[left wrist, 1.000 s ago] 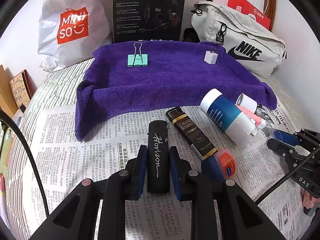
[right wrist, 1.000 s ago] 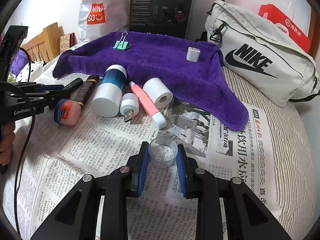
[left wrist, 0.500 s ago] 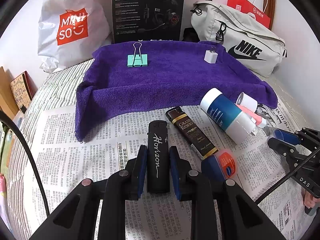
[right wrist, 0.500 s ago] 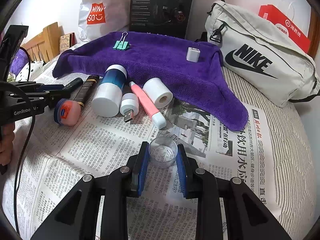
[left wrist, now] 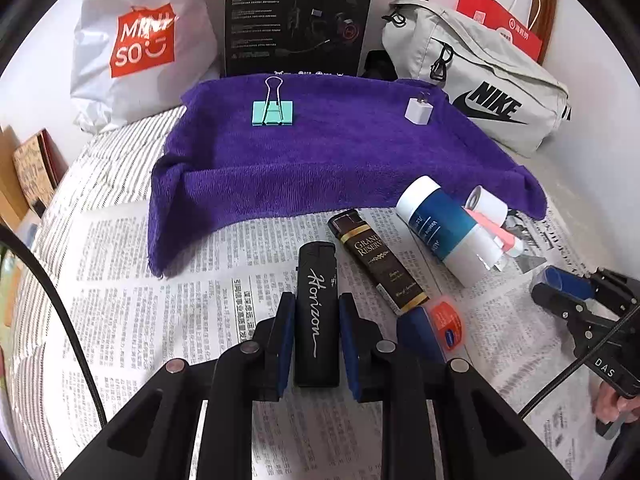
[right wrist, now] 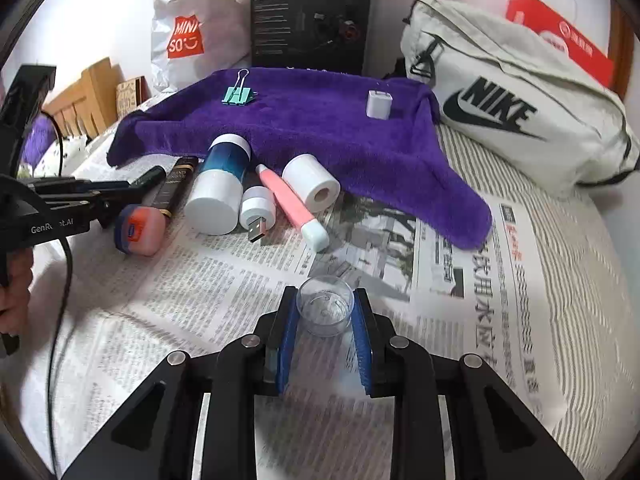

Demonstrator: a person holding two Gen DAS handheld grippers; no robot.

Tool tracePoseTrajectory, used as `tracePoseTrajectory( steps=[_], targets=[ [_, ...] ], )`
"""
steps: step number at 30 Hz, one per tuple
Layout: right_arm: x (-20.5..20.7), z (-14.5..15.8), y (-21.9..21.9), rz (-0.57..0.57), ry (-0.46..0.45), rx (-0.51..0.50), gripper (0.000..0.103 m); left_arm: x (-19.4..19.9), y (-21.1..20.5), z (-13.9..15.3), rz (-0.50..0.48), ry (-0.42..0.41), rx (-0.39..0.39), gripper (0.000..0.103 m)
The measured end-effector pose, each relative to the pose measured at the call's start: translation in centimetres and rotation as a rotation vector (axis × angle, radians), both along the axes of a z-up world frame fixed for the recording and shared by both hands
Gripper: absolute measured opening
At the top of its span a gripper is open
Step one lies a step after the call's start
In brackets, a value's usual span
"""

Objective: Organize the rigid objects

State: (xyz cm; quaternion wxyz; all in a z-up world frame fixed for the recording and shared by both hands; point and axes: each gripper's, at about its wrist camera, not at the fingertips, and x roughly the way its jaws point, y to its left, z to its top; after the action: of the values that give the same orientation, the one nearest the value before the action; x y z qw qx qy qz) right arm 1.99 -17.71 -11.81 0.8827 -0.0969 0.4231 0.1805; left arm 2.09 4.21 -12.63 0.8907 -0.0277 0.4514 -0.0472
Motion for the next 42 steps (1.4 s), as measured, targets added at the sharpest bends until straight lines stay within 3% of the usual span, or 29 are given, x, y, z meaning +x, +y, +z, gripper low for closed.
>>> tracePoseTrajectory(
  steps=[8, 28, 42],
  targets=[
    [-0.3, 2.0, -0.1, 0.012, 0.021, 0.068, 0.026, -0.5, 0.4, 1.2, -0.003, 0.003, -0.06, 0.021],
    [4.8, 6.4, 0.7, -0.028, 0.009, 0.107, 0.026, 0.6, 2.1, 7.6, 0.051, -0.094, -0.028, 0.021],
    [8.2, 8.7, 1.6, -0.045, -0.028, 0.099, 0.026, 4.1, 4.3, 7.8, 0.079, -0.079, -0.047, 0.021]
  ],
)
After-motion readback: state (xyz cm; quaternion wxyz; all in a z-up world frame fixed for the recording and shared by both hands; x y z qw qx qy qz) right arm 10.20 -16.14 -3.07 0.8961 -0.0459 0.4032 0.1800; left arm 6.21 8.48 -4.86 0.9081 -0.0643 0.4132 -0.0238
